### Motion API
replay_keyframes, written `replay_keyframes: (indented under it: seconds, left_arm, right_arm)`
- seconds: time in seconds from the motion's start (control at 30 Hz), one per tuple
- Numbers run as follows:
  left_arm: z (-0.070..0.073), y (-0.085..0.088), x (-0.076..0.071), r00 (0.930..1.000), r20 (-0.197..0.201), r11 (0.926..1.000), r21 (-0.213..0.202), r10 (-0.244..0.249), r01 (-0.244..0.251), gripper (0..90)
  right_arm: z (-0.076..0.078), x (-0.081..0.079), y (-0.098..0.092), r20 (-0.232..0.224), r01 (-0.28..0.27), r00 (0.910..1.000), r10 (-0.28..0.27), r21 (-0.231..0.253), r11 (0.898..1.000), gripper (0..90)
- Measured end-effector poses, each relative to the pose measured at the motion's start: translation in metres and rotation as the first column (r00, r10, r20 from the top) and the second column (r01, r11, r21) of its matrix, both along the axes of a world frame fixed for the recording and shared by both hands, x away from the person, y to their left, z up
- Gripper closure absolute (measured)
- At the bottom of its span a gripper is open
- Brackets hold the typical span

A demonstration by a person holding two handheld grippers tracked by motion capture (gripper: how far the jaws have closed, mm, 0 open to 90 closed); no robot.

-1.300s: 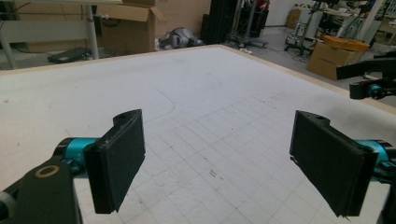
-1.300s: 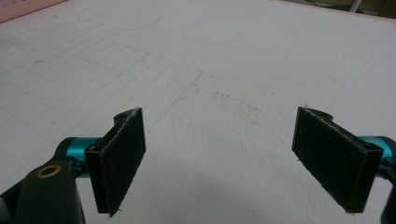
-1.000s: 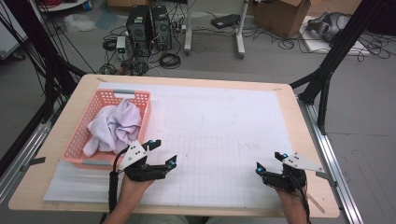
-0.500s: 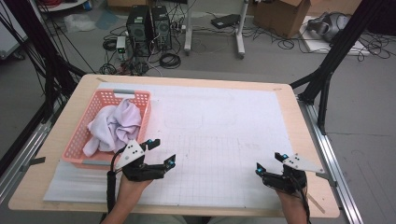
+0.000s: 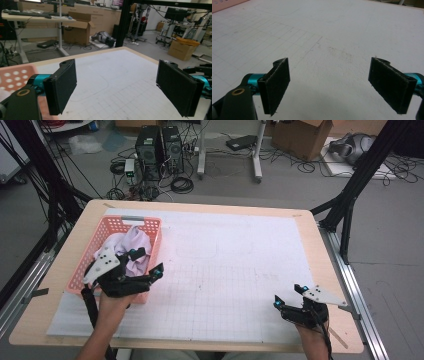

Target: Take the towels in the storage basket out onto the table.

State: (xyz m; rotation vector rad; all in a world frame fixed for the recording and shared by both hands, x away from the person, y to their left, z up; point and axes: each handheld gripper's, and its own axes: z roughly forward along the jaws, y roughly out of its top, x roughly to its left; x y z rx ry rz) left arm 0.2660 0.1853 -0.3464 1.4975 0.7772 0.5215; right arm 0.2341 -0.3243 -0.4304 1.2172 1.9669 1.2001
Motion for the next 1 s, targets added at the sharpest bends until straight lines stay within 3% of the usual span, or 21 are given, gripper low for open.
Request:
replay_keyframes:
  seconds: [0.07, 0.2, 0.4, 0.5, 0.53, 0.57, 0.6, 0.63, 0.67, 0.7, 0.73, 0.77, 0.8, 0.83, 0.87, 0.9, 1.0]
  left_arm:
    - [0.008, 0.013, 0.009, 0.9996, -0.006, 0.9992, 0.029, 0.027, -0.027, 17.2]
    - [0.017, 0.030, 0.018, 0.9977, -0.013, 0.9973, 0.032, 0.067, -0.066, 17.2]
    - [0.022, 0.052, 0.032, 0.9897, -0.042, 0.9885, 0.071, 0.137, -0.133, 17.2]
    - [0.019, 0.064, 0.043, 0.9801, -0.085, 0.9794, 0.110, 0.179, -0.169, 16.9]
    - [0.016, 0.068, 0.049, 0.9737, -0.112, 0.9744, 0.129, 0.198, -0.184, 16.5]
    - [0.016, 0.068, 0.049, 0.9737, -0.112, 0.9744, 0.129, 0.198, -0.184, 16.5]
    - [0.011, 0.073, 0.056, 0.9647, -0.147, 0.9675, 0.161, 0.219, -0.195, 16.5]
    - [0.011, 0.073, 0.056, 0.9647, -0.147, 0.9675, 0.161, 0.219, -0.195, 16.5]
    - [0.009, 0.074, 0.061, 0.9587, -0.167, 0.9640, 0.174, 0.230, -0.201, 16.5]
    - [0.003, 0.078, 0.070, 0.9437, -0.212, 0.9566, 0.199, 0.254, -0.213, 16.5]
    - [0.003, 0.078, 0.070, 0.9437, -0.212, 0.9566, 0.199, 0.254, -0.213, 16.5]
    - [-0.004, 0.079, 0.078, 0.9282, -0.250, 0.9481, 0.230, 0.276, -0.219, 16.5]
    - [-0.007, 0.079, 0.082, 0.9199, -0.267, 0.9416, 0.255, 0.287, -0.220, 16.6]
    - [-0.007, 0.079, 0.082, 0.9199, -0.267, 0.9416, 0.255, 0.287, -0.220, 16.6]
    - [-0.012, 0.078, 0.089, 0.9042, -0.292, 0.9292, 0.292, 0.312, -0.226, 16.6]
    - [-0.012, 0.078, 0.089, 0.9042, -0.292, 0.9292, 0.292, 0.312, -0.226, 16.7]
    - [-0.018, 0.075, 0.096, 0.8898, -0.315, 0.9196, 0.320, 0.330, -0.227, 16.9]
  right_arm:
    - [0.000, 0.000, 0.001, -0.001, -0.003, 1.0000, 0.003, 0.002, 1.000, 16.2]
    - [0.000, 0.000, 0.001, -0.001, -0.006, 1.0000, 0.006, 0.003, 1.000, 16.2]
    - [0.001, 0.001, 0.000, -0.001, -0.004, 1.0000, 0.004, 0.007, 1.000, 16.2]
    - [0.001, 0.000, 0.000, -0.003, -0.006, 1.0000, 0.006, 0.006, 1.000, 16.2]
    - [0.001, 0.000, 0.000, -0.003, -0.007, 1.0000, 0.007, 0.007, 1.000, 16.2]
    - [0.001, 0.001, 0.001, -0.001, -0.008, 1.0000, 0.008, 0.005, 1.000, 16.2]
    - [0.001, 0.001, 0.001, -0.003, -0.010, 0.9999, 0.010, 0.003, 1.000, 16.2]
    - [0.001, 0.001, 0.002, -0.004, -0.012, 0.9999, 0.012, 0.001, 1.000, 16.2]
    - [0.001, 0.001, 0.002, 0.000, -0.014, 0.9999, 0.014, -0.002, 1.000, 16.2]
    - [0.001, 0.001, 0.002, -0.003, -0.014, 0.9999, 0.014, -0.001, 1.000, 16.2]
    - [0.001, 0.001, 0.003, -0.004, -0.014, 0.9999, 0.014, -0.001, 1.000, 16.2]
    - [0.001, 0.001, 0.003, -0.003, -0.015, 0.9999, 0.015, -0.002, 1.000, 16.2]
    - [0.001, 0.001, 0.003, -0.005, -0.015, 0.9999, 0.015, -0.002, 1.000, 16.2]
    - [0.001, 0.001, 0.003, -0.005, -0.015, 0.9999, 0.015, 0.000, 1.000, 16.2]
    - [0.001, 0.001, 0.003, -0.003, -0.015, 0.9999, 0.015, -0.004, 1.000, 16.3]
    - [0.000, 0.001, 0.004, -0.007, -0.015, 0.9999, 0.015, -0.002, 1.000, 16.3]
    - [0.000, 0.001, 0.003, -0.005, -0.018, 0.9998, 0.018, -0.004, 1.000, 16.3]
